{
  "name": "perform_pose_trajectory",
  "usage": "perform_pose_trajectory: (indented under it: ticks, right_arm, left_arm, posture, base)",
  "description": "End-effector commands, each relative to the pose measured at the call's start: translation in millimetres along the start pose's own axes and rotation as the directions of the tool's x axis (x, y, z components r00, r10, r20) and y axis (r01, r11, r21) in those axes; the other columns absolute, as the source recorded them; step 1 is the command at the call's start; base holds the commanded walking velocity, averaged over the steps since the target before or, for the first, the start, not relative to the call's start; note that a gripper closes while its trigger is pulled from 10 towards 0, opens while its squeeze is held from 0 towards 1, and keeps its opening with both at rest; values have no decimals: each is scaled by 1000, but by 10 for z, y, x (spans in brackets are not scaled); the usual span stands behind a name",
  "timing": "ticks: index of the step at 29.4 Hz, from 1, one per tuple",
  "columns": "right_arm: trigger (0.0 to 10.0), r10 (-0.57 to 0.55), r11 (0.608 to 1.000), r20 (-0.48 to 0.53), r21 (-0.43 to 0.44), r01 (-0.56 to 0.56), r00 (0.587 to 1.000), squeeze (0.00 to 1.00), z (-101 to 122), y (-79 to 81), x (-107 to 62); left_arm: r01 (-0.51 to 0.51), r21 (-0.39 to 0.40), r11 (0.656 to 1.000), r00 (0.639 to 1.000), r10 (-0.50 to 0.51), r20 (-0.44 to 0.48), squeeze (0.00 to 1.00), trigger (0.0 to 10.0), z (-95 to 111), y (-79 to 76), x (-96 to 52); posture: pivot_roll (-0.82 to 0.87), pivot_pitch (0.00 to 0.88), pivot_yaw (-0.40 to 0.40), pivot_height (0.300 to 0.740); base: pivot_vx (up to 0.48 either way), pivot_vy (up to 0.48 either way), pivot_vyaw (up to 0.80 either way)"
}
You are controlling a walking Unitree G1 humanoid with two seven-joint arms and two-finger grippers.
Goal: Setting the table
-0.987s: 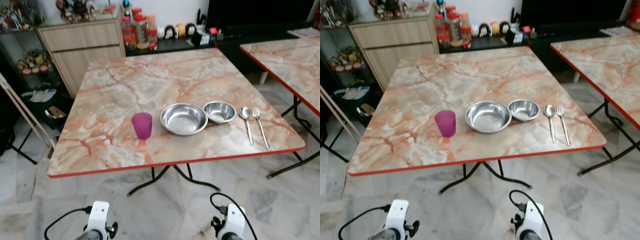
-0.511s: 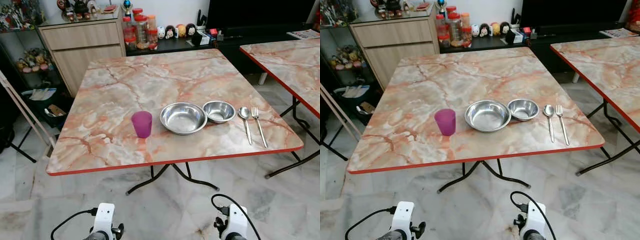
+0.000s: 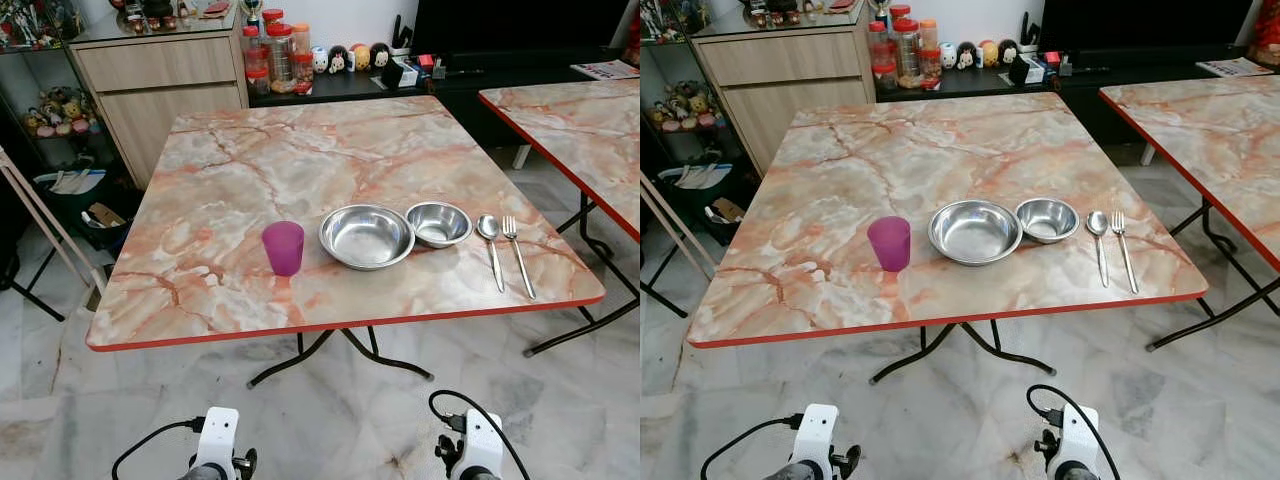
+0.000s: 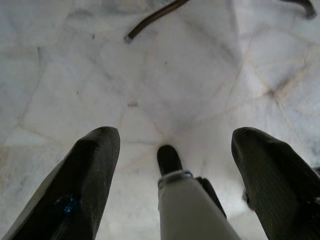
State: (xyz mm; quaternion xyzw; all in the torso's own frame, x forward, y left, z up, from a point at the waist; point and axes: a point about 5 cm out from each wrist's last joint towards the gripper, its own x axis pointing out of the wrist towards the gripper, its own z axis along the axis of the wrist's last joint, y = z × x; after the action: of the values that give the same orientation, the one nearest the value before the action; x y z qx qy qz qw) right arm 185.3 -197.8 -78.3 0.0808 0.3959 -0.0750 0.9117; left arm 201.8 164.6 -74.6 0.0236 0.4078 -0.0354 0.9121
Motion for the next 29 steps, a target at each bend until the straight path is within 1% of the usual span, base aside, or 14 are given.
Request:
perform_pose_trajectory:
  ticks: [1,3,4,8,11,12,16,18,22,24,26,27,28,29]
  right_arm:
    - [10000,28,999,36,-25,-27,999,0,70,49,15]
    - [10000,69,995,70,-83,-63,995,0,108,90,14]
    - [10000,74,994,76,-90,-67,994,0,111,92,11]
    - [10000,88,992,96,-96,-78,991,0,120,101,4]
    - [10000,105,989,144,-121,-88,984,0,154,98,-12]
    - [10000,111,986,165,-145,-87,980,0,162,91,-24]
    - [10000,104,987,200,-140,-77,974,0,176,52,-45]
    - [10000,93,989,231,-136,-63,969,0,178,5,-71]
    - [10000,93,984,320,-174,-38,943,0,223,-30,-138]
    - [10000,110,976,370,-218,-29,922,0,273,-27,-176]
    - [10000,114,974,377,-223,-29,919,0,275,-26,-183]
    - [10000,124,972,425,-233,-24,897,0,361,-13,-213]
    - [10000,137,971,489,-239,-19,861,0,480,7,-264]
    - [10000,149,968,519,-249,-17,842,0,547,24,-294]
  left_arm:
    - [-13,0,1000,999,13,32,0,10000,56,27,5]
    - [-44,-13,999,992,45,114,0,10000,145,91,-5]
    - [-49,-19,999,990,51,130,0,10000,152,106,-11]
    - [-72,-29,997,985,76,155,0,10000,143,164,-33]
    - [-130,-58,990,970,139,201,0,10000,104,306,-94]
    - [-154,-74,985,961,167,218,0,10000,81,371,-126]
    - [-178,-88,980,950,194,243,0,10000,37,432,-173]
    - [-196,-110,974,934,219,281,0,10000,8,468,-227]
    - [-230,-153,961,892,271,363,0,10000,-29,496,-343]
    - [-242,-171,955,865,292,408,0,10000,-8,509,-401]
    - [-243,-173,954,861,295,414,0,10000,-8,510,-411]
    - [-257,-173,951,839,308,449,0,10000,49,536,-448]
    - [-273,-180,945,805,327,496,0,10000,131,572,-506]
    - [-277,-188,942,786,334,520,0,10000,188,594,-534]
  posture:
    - [-105,0,-1,740]
    - [-98,0,5,740]
    - [-98,0,5,740]
    - [-90,0,10,740]
    - [-82,0,12,740]
    - [-76,0,13,740]
    - [-61,0,12,740]
    - [-48,0,12,740]
    - [-28,0,11,740]
    - [-21,0,8,740]
    - [-21,0,8,740]
    - [-18,0,4,740]
    - [-18,0,4,740]
    - [-18,0,3,740]
  base:
    - [0,0,0]
    - [0,0,0]
    - [0,0,0]
    - [0,0,0]
    - [0,0,0]
    - [0,0,0]
    - [0,0,0]
    - [0,0,0]
    - [0,0,0]
    - [0,0,0]
    - [0,0,0]
    - [0,0,0]
    - [0,0,0]
    - [0,0,0]
